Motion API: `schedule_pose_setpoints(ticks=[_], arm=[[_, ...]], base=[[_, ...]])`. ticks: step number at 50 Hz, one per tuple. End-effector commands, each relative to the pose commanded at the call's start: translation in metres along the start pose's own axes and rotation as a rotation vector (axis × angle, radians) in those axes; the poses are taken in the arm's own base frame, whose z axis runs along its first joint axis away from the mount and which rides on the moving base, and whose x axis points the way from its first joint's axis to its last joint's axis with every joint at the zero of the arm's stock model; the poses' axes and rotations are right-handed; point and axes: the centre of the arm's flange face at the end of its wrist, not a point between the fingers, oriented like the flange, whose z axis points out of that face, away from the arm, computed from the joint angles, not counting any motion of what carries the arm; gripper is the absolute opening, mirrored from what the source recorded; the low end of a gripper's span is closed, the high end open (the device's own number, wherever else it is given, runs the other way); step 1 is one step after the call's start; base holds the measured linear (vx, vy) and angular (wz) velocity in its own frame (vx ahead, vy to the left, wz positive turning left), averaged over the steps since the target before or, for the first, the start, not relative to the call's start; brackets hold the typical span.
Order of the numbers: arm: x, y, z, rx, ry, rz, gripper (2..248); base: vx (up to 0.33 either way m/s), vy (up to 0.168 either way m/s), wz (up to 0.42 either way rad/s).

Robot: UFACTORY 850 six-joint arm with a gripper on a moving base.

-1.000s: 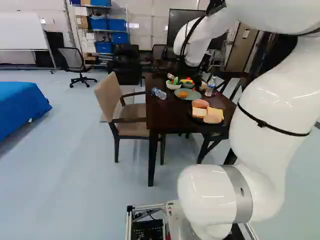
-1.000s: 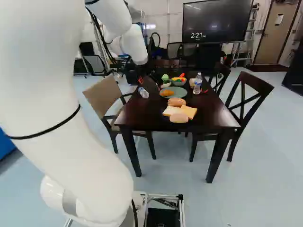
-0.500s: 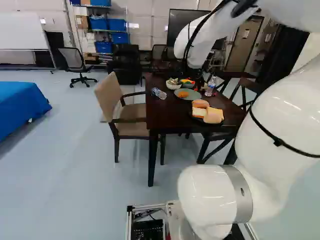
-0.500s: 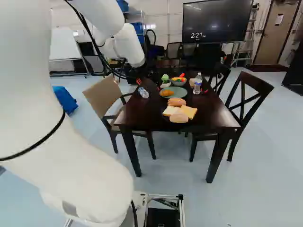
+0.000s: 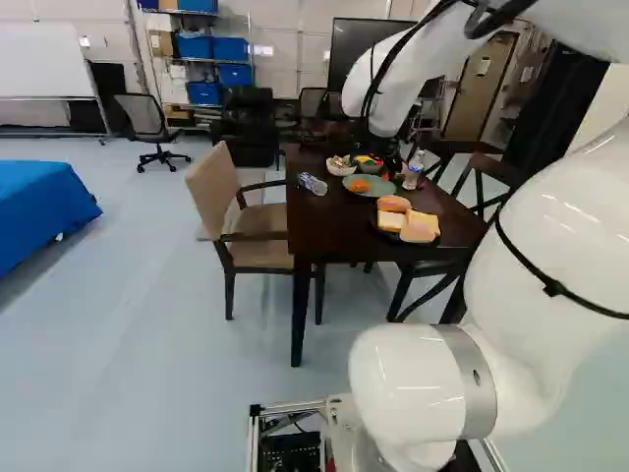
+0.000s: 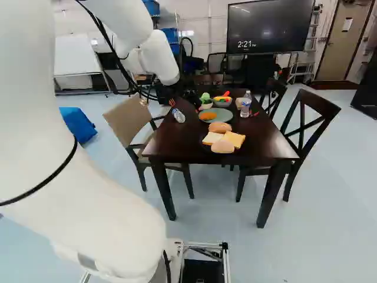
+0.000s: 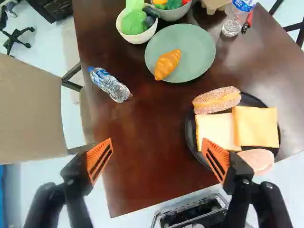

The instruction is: Move the croissant to the empty plate

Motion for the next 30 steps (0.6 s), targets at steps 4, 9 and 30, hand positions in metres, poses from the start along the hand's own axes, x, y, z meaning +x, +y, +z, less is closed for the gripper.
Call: schedule_pose_setpoints(ticks=[4,9,30], arm=[[-0.002,0.0,0.001,0.003,0.004,-0.003,247],[-0.005,0.0,0.003,0.008,0.01,-0.008,247],[-0.023,0.001,0.012,0.036,0.048,-0.037,247]], base=[[0.0,0.0,0.0],[0.0,0.0,0.0],[0.0,0.0,0.0]])
